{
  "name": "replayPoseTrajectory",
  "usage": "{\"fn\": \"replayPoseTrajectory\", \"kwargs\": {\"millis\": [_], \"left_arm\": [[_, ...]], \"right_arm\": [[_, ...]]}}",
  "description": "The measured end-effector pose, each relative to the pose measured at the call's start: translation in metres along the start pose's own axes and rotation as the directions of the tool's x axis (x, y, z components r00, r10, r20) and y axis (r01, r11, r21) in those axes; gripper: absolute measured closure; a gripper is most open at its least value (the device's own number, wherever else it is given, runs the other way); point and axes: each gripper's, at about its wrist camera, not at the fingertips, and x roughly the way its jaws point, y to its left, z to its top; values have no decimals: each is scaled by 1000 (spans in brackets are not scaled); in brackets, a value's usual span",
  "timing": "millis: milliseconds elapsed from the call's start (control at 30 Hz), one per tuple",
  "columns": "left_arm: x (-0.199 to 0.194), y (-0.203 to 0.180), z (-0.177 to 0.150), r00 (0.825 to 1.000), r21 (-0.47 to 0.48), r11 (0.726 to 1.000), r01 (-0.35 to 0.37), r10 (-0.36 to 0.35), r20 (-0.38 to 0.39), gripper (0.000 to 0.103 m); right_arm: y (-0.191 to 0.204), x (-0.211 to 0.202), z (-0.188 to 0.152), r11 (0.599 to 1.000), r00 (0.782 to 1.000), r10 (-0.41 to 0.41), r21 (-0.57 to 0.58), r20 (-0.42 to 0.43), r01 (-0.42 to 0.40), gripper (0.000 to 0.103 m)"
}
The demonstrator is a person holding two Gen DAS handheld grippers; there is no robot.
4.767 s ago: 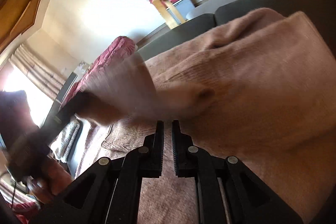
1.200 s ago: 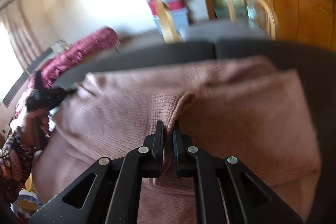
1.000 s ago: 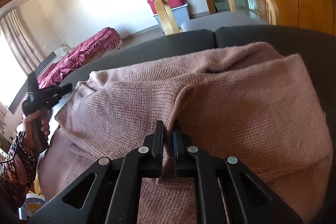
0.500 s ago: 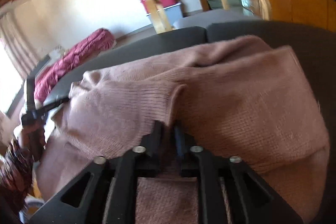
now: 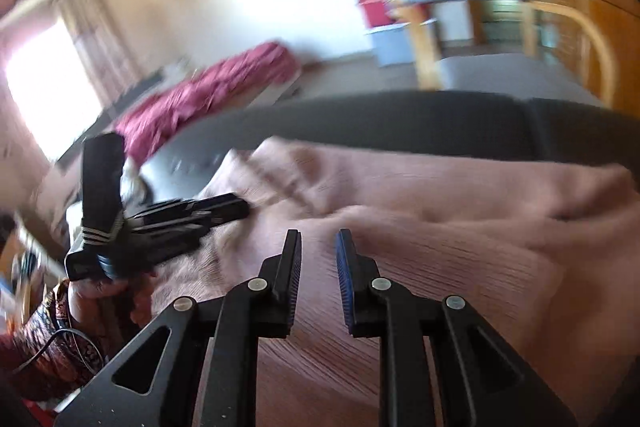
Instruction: Fold clothes
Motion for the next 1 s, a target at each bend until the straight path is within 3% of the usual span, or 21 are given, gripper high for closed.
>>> {"fn": "replayPoseTrajectory", "kwargs": {"millis": [67, 167, 267, 333, 467, 533, 600, 667, 733, 833, 900, 1000], "left_arm": [[1, 22, 0, 999, -96, 994, -43, 42, -5, 84], [2, 50, -1, 1000, -220, 975, 16, -14, 10, 91], [-2, 59, -4, 999, -263, 964, 30, -22, 32, 94], [-6, 61, -8, 998, -286, 957, 42, -28, 53, 94], [-8, 69, -13, 994, -345, 933, 101, -78, 79, 94], [-8, 73, -15, 991, -367, 921, 129, -104, 86, 94], [-10, 69, -19, 993, -365, 924, 111, -86, 82, 94], [-12, 68, -21, 995, -372, 925, 82, -57, 78, 94], [-13, 71, -24, 995, -391, 917, 83, -56, 80, 95], [-12, 75, -27, 993, -409, 906, 106, -77, 85, 96], [-12, 76, -28, 992, -416, 902, 116, -87, 89, 96], [-12, 76, -28, 991, -416, 901, 123, -92, 93, 96]], "right_arm": [[2, 15, -2, 999, 999, -33, -16, -40, 33, 84], [4, 35, -4, 996, 992, -79, -34, -96, 76, 89], [-20, 21, -13, 996, 995, -48, 67, -82, 54, 103], [-34, 12, -19, 991, 997, -30, 126, -73, 39, 103], [-11, 4, -13, 998, 996, -63, 19, -61, 65, 99], [3, 4, -3, 1000, 999, -17, -14, -27, 17, 99], [16, 13, 4, 999, 999, 19, -41, -38, -21, 99], [18, 27, 9, 998, 997, -26, -64, -68, 22, 99], [-4, 35, 6, 986, 984, -155, -81, -92, 148, 101], [-44, 21, 3, 991, 993, -111, 72, -47, 114, 103], [-57, 2, 0, 973, 981, -195, 119, -21, 196, 103], [-56, -25, -4, 972, 983, -179, 163, 35, 171, 99]]}}
